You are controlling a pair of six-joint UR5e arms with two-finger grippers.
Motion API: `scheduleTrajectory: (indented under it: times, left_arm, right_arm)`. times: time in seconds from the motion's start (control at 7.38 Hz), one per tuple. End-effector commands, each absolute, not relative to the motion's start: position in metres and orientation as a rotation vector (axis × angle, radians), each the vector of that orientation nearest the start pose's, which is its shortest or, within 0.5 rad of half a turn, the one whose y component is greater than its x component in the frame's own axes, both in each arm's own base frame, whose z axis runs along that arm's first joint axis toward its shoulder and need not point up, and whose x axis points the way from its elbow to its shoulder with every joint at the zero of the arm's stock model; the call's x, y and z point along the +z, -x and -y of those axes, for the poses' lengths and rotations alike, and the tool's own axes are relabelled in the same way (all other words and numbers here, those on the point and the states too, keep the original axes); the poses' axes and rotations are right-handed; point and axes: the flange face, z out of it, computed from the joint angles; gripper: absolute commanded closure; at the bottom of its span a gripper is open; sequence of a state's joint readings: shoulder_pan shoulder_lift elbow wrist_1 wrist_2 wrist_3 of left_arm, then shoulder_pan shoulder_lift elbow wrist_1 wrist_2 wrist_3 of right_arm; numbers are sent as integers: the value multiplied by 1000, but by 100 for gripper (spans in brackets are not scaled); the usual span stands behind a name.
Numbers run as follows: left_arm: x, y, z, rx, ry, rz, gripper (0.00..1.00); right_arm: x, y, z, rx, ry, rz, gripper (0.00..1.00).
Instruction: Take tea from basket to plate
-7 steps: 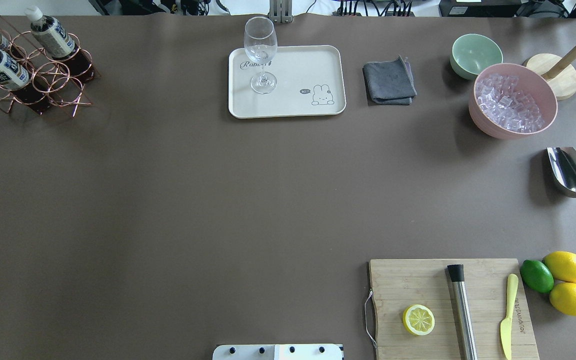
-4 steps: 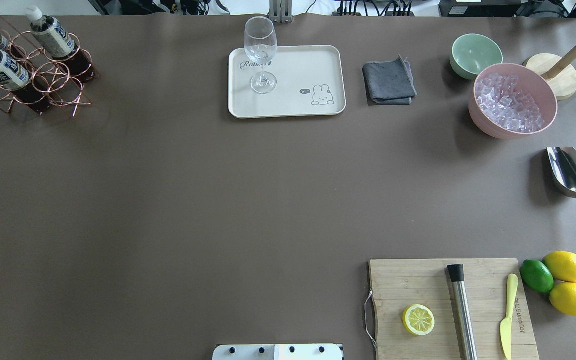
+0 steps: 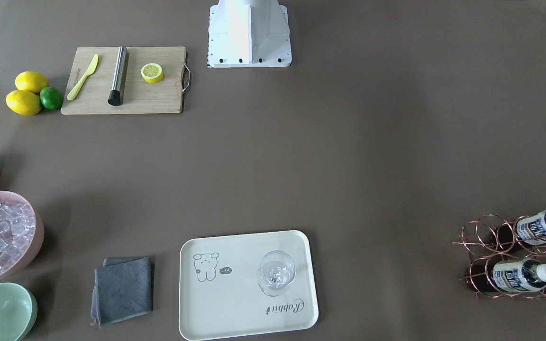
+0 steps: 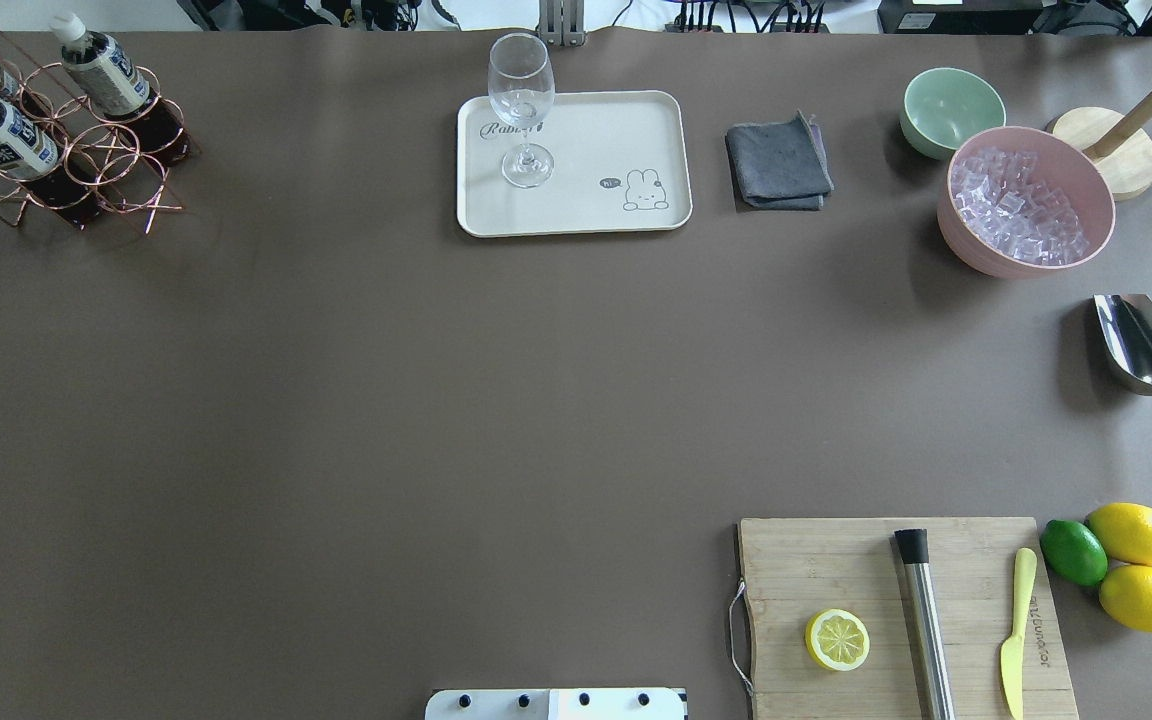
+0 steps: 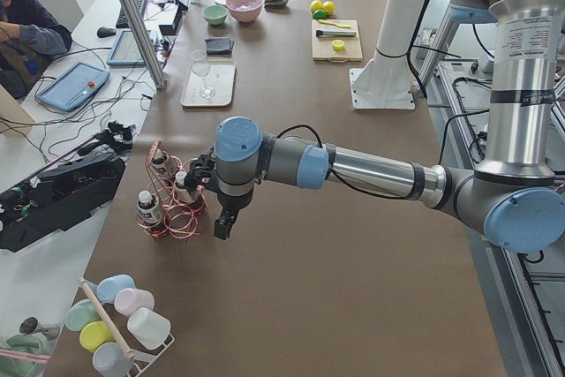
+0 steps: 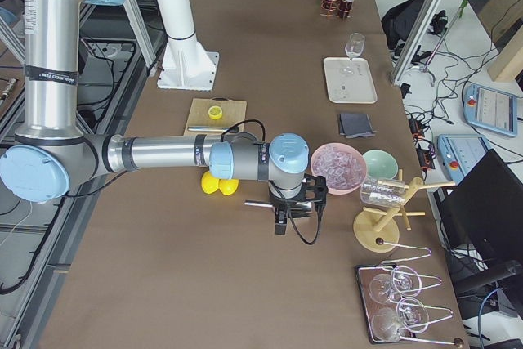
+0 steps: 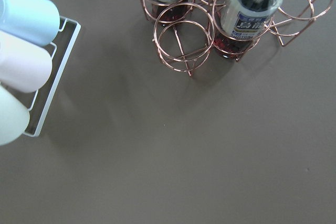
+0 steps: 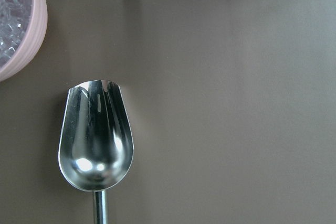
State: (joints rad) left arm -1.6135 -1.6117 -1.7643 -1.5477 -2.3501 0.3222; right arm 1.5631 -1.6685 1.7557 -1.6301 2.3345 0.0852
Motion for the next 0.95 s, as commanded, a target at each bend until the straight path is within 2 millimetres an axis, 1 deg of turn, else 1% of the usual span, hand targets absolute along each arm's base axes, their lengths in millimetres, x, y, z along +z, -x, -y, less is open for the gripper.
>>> scheduleTrajectory:
  times: [0.0, 0.14, 0.27, 0.41, 0.54, 0.68, 0.81]
  left_arm:
    - [508, 89, 590, 702, -491, -661, 2]
    - [501, 90, 625, 793, -517, -647, 3]
    - [485, 90, 636, 880, -551, -626, 4]
    - [474, 91, 646, 901, -558, -675, 4]
    - [456, 87, 672, 922, -551, -698, 4]
    - [441, 77, 691, 943, -547, -699, 4]
    - [434, 62, 696, 1047, -586, -688, 4]
  right_arm:
    - [620, -61, 453, 63, 8, 764, 0]
    - [619, -61, 453, 63, 7, 765, 0]
    - [619, -62, 452, 64, 6, 765, 0]
    - [619, -66, 452, 74, 2, 765, 0]
    - [619, -67, 452, 75, 0, 765, 0]
    - [620, -68, 452, 77, 1, 762, 0]
    - [620, -69, 452, 79, 0, 754, 0]
